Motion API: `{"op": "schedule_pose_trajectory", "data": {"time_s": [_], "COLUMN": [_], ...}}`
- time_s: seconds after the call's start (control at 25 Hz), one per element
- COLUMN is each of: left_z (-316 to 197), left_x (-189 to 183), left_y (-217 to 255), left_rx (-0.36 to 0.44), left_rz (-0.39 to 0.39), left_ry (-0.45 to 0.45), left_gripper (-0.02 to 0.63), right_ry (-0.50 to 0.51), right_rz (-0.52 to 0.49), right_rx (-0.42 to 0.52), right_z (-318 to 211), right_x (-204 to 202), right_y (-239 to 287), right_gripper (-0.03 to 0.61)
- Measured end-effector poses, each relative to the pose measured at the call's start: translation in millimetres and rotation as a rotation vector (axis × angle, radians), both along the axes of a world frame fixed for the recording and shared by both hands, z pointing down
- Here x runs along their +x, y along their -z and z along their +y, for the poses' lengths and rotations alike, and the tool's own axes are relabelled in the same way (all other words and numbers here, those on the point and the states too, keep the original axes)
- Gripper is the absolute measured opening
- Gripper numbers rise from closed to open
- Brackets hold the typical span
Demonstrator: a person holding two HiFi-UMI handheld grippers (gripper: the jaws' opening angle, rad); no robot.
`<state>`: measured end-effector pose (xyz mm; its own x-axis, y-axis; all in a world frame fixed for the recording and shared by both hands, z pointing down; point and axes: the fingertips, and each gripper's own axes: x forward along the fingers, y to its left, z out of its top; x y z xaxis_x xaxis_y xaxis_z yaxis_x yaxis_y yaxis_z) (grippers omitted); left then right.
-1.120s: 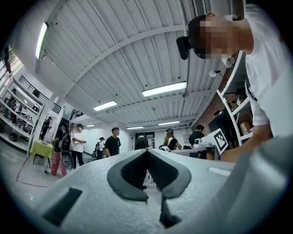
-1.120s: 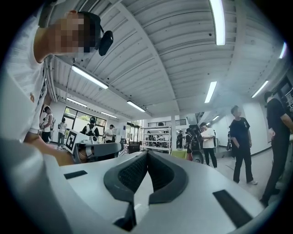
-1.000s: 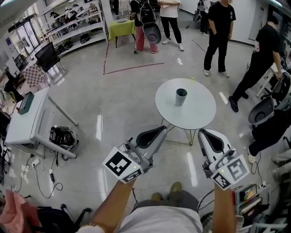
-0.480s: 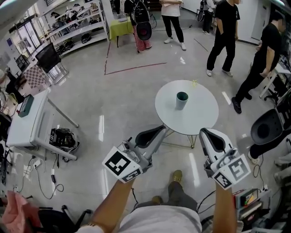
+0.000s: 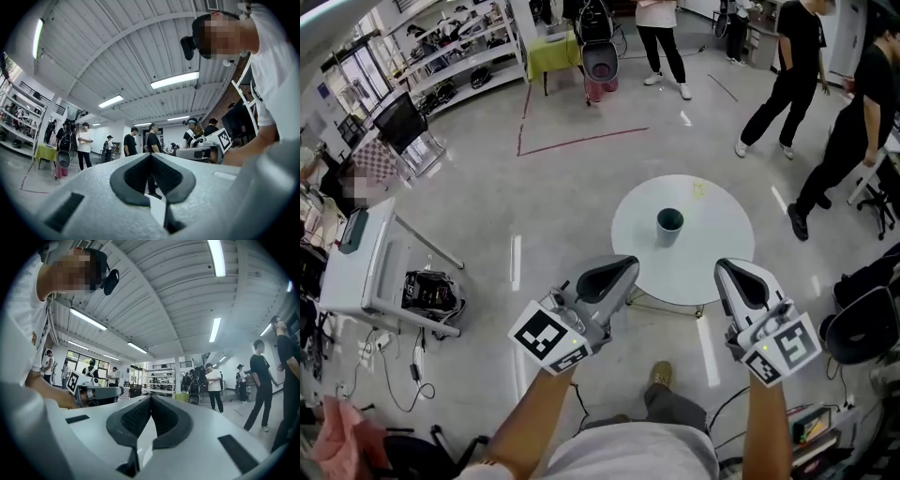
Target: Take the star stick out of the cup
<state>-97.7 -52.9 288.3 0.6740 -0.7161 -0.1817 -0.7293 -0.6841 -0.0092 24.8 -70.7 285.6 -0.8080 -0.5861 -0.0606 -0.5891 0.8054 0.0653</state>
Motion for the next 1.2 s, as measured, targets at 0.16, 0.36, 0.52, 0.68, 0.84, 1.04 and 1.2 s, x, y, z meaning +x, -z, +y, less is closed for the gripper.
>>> {"op": "schedule_pose_trajectory", "data": {"time_s": [0.16, 0.36, 0.52, 0.68, 0.84, 1.04, 1.2], "left_z": [-36.9, -69.8, -111.2, -145.5, -169.7, -194.9, -216.5], "left_x": [11.4, 21.8, 48.8, 65.0, 69.9, 71.9, 72.0], "left_y": [-4.5, -16.1, -17.7, -26.7, -37.3, -52.4, -66.1], "left_rx": [-0.016, -0.042, -0.068, -0.099, -0.129, -0.161, -0.195], "left_rz": [-0.019, -0.059, -0.089, -0.118, -0.160, -0.234, -0.287], "left_ry": [0.018, 0.040, 0.056, 0.062, 0.067, 0.033, -0.005], "left_gripper": [0.014, 0.015, 0.015, 0.015, 0.015, 0.015, 0.015], "right_ry": [0.017, 0.037, 0.070, 0.091, 0.104, 0.113, 0.106], "right_rz": [-0.006, -0.014, -0.006, 0.005, 0.010, 0.012, 0.016], "right_rx": [-0.003, -0.010, -0.025, -0.034, -0.056, -0.094, -0.117], "right_z": [-37.5, -68.8, -108.6, -144.1, -165.7, -183.1, -193.6], "right_x": [12.7, 24.1, 48.5, 62.2, 66.7, 63.3, 58.1], "right_y": [-2.9, -8.9, -10.4, -15.8, -26.5, -43.9, -53.6], "right_gripper": [0.011, 0.011, 0.011, 0.011, 0.011, 0.011, 0.011]}}
